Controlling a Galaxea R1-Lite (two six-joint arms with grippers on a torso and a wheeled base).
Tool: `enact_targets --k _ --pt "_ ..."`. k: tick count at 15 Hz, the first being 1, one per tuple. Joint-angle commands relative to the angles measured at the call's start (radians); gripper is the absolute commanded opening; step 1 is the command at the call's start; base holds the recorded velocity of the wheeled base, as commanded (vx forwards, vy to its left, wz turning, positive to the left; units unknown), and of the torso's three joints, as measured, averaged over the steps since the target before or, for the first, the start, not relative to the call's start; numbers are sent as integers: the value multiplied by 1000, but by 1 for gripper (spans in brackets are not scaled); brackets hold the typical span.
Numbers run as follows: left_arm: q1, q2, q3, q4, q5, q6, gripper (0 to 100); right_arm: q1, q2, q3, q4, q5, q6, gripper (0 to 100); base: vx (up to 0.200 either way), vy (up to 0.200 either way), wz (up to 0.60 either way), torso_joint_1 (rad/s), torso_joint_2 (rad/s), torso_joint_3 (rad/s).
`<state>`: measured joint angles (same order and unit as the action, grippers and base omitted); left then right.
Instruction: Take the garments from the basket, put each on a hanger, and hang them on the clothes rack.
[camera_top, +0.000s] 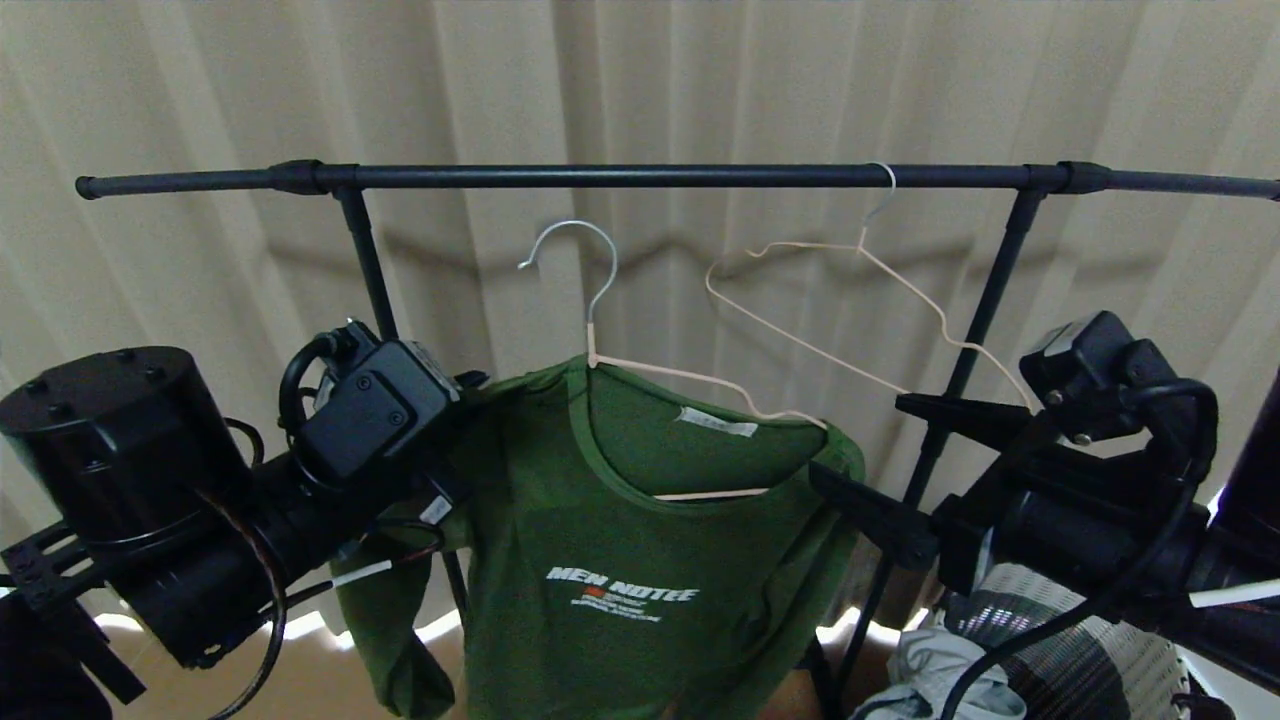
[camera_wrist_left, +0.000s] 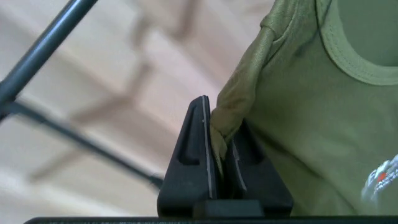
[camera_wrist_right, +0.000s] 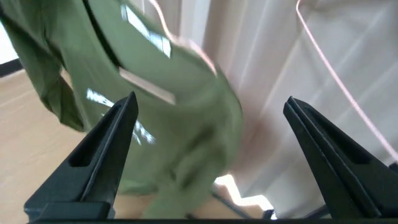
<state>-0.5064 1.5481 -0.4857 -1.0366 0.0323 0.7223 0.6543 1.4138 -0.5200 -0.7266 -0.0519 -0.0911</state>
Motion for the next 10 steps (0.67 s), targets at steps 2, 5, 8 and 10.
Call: enact_targets --k 2,5,8,10 --pt "-43 6 1 0 0 -8 0 2 74 -46 -2 -3 -24 100 0 0 0 0 0 0" --pt "-67 7 7 0 -2 -8 0 2 149 -143 -4 -14 -113 100 0 0 0 0 0 0" --pt "-77 14 16 0 -3 -6 0 4 166 -169 -4 -16 -134 100 0 0 0 0 0 0" --pt "-89 15 13 0 -3 -8 0 2 186 -173 -7 -16 -200 100 0 0 0 0 0 0"
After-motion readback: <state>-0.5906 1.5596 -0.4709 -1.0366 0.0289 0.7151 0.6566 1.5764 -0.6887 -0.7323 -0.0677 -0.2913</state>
